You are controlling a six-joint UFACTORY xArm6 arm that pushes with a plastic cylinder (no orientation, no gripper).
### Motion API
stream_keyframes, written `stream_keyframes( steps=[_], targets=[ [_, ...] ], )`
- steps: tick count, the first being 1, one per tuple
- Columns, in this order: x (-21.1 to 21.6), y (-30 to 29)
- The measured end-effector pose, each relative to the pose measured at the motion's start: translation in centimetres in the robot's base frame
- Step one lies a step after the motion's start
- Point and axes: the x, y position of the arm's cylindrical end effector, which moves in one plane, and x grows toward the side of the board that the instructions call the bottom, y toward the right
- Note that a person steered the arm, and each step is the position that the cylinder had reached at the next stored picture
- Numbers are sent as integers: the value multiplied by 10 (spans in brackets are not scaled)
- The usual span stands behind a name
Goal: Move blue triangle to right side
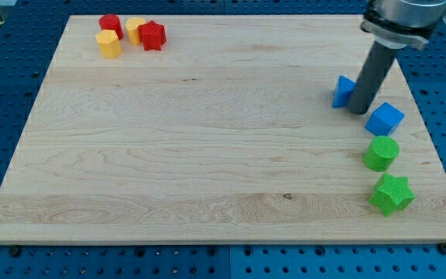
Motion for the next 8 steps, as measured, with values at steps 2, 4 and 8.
stream_keyframes(
  steps=[2, 4, 8],
  targets=[
    [10, -88],
    [-11, -66],
    [-27, 0]
  ],
)
